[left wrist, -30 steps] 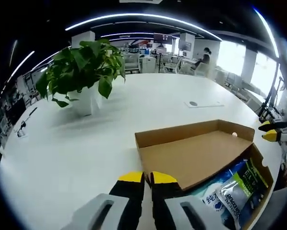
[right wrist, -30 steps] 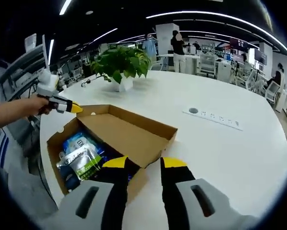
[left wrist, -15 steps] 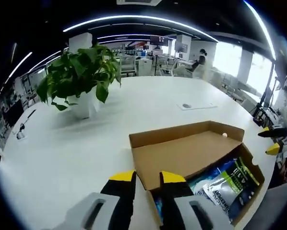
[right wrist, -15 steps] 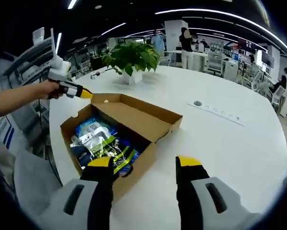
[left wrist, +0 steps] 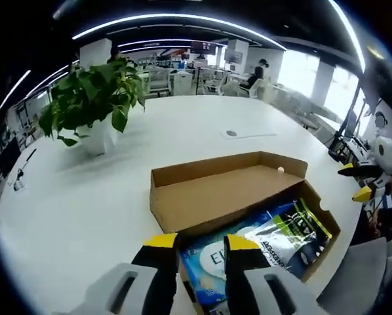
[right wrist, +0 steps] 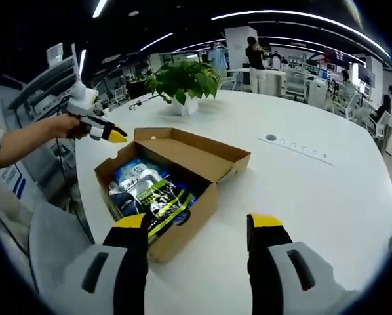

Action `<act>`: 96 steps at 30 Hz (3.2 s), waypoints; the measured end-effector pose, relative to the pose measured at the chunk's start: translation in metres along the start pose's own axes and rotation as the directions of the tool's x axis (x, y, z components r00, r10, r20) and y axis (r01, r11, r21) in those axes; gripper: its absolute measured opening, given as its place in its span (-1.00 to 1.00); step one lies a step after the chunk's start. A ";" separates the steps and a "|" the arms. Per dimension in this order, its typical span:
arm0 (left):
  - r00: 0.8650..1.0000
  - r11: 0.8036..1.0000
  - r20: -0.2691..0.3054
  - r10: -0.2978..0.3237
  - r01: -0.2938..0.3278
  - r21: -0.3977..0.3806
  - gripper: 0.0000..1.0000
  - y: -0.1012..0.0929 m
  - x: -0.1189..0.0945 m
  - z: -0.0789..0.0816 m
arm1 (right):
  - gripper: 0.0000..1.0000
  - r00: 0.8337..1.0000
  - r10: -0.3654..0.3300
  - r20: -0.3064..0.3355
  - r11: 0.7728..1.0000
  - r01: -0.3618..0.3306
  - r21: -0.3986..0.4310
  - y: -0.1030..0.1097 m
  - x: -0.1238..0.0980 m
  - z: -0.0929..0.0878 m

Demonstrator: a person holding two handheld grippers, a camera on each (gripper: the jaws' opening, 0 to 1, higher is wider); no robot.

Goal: Operate the shoe box by opening the lid, removing the specified soft item, and placing it in the target area until the item is outside and the box remains undamaged.

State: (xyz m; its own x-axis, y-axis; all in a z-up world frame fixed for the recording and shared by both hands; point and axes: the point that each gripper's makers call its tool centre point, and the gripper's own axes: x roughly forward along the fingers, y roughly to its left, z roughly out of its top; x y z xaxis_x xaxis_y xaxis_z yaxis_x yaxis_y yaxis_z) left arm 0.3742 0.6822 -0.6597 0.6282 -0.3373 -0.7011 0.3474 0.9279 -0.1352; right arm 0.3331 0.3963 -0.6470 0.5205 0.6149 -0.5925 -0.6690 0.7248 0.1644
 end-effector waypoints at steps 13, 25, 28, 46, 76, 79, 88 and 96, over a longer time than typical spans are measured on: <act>0.982 0.988 -0.116 -0.151 0.146 -0.045 -0.42 -0.048 0.007 -0.043 | 0.48 0.999 0.030 -0.033 0.999 -0.031 -0.036 0.018 -0.006 -0.014; 0.954 0.968 -0.184 -0.235 0.213 -0.132 -0.44 -0.076 0.017 -0.067 | 0.60 0.998 0.055 -0.037 0.998 -0.055 -0.024 0.032 -0.005 -0.024; 0.948 0.959 -0.190 -0.257 0.226 -0.171 -0.45 -0.082 0.020 -0.070 | 0.61 0.997 0.062 -0.042 0.998 -0.064 -0.029 0.036 -0.005 -0.026; 0.915 0.891 -0.185 -0.360 0.277 -0.361 -0.82 -0.100 0.032 -0.082 | 0.53 0.988 0.153 -0.036 0.988 -0.153 0.004 0.069 0.011 -0.027; 0.941 0.900 -0.121 -0.316 0.257 -0.352 -1.00 -0.081 0.020 -0.078 | -0.03 0.965 0.233 -0.117 0.972 -0.232 0.016 0.087 0.076 -0.019; 0.944 0.903 -0.115 -0.308 0.252 -0.347 -1.00 -0.078 0.020 -0.078 | -0.07 0.964 0.229 -0.132 0.973 -0.229 0.016 0.085 0.084 -0.018; 0.950 0.910 -0.097 -0.296 0.249 -0.332 -1.00 -0.072 0.021 -0.073 | -0.13 0.958 0.206 -0.200 0.978 -0.203 0.035 0.077 0.108 -0.021; 0.951 0.912 -0.092 -0.294 0.250 -0.326 -1.00 -0.070 0.022 -0.074 | -0.25 0.952 0.184 -0.246 0.983 -0.176 0.055 0.073 0.121 -0.027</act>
State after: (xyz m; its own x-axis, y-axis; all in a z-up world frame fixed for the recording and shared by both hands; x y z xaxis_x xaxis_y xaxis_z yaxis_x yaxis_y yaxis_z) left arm 0.3123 0.6219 -0.7173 0.4318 -0.5791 -0.6915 0.2468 0.8133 -0.5269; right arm 0.3333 0.5153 -0.7277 0.2418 0.6424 -0.7272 -0.7199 0.6213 0.3094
